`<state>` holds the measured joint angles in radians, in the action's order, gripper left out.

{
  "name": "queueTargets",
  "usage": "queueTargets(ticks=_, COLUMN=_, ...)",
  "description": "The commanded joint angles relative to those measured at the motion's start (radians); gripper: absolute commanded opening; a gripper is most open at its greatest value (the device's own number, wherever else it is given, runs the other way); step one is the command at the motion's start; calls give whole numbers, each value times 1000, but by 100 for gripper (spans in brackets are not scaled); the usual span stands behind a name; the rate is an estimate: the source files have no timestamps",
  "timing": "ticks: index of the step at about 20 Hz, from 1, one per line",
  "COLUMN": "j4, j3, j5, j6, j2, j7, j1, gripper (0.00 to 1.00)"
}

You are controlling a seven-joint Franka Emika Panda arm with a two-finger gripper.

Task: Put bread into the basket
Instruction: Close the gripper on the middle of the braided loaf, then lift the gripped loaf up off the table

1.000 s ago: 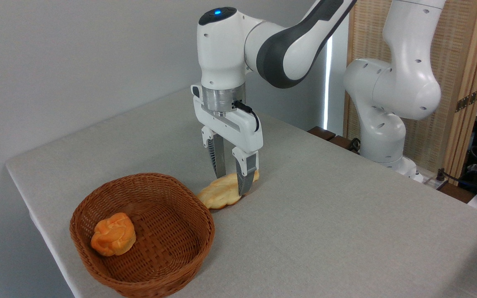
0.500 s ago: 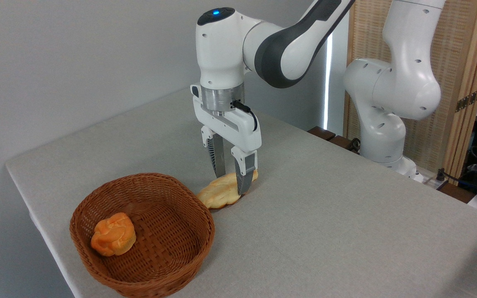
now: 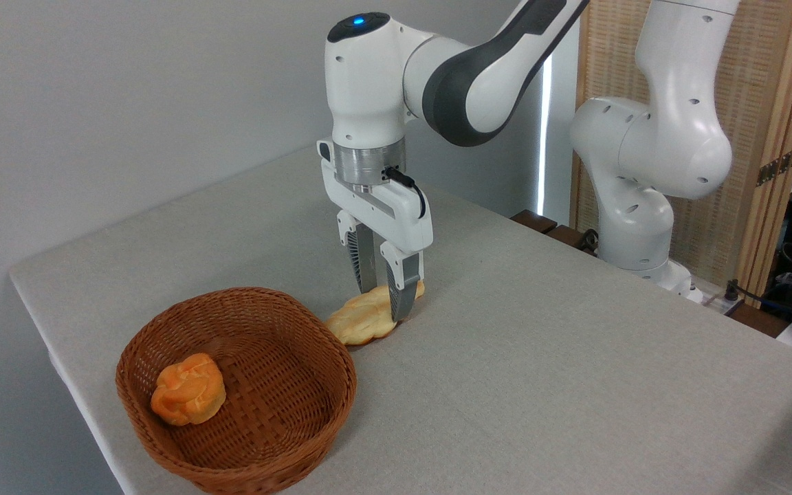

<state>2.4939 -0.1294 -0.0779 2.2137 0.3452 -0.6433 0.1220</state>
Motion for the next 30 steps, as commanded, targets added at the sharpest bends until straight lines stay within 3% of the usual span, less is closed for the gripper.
queueTargets(ticks=1, j4=0, j3=-1, j5=-13, j6=15, j2=1, j7=-16, j1=2, gripper=45)
queueTargets(ticks=16, j4=-3, j3=-13, j5=-13, j6=3, j2=9, j7=-15, j1=4, gripper=32)
queueTargets(ticks=30, j4=-70, j3=-16, j5=-3, j6=-216, j2=11, j7=-53, j1=5, gripper=31)
